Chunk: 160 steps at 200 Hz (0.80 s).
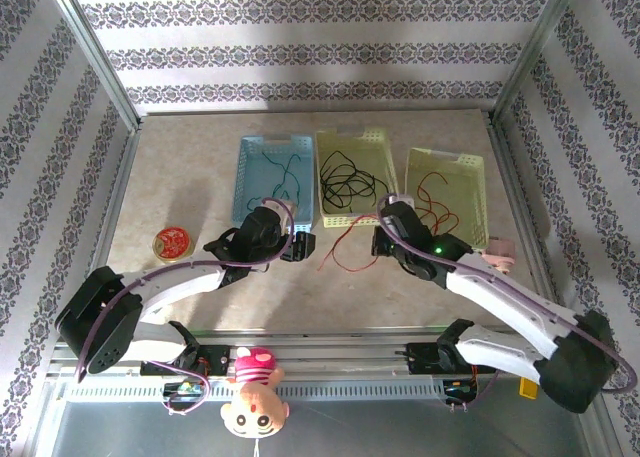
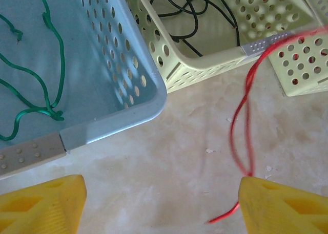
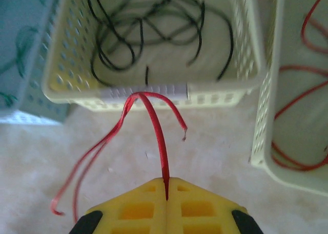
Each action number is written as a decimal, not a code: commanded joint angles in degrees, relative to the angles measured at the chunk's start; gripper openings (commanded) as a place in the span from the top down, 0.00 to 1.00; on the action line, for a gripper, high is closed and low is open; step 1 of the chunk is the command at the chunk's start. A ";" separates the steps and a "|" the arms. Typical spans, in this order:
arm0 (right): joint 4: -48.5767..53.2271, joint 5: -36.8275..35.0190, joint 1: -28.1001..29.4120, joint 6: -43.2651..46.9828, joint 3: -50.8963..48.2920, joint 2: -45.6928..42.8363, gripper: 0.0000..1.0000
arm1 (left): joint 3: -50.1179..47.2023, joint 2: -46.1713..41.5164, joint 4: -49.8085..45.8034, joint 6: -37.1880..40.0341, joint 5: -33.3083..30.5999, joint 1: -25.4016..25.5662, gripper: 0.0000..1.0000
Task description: Untangle the cables
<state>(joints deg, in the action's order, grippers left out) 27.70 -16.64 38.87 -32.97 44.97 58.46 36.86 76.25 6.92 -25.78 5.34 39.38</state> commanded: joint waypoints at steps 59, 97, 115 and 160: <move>4.32 -6.47 -12.94 5.75 13.37 -5.49 0.95 | 0.18 0.81 1.25 0.85 -0.20 0.44 0.22; 4.20 -13.59 -21.91 -0.87 11.42 -3.65 0.95 | 0.34 1.00 1.89 0.50 -0.07 0.44 0.22; 1.98 -11.47 -27.07 -5.32 8.94 -2.18 0.95 | 0.47 0.97 1.83 0.39 0.18 0.44 0.22; -3.86 -6.72 -35.17 -8.83 2.99 3.15 0.94 | -0.29 -0.26 0.92 0.55 0.11 0.44 0.22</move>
<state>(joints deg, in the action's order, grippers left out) 28.14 -25.56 6.24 -38.26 50.98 59.40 36.86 76.66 6.92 -25.78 5.54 39.38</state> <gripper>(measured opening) 0.059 0.778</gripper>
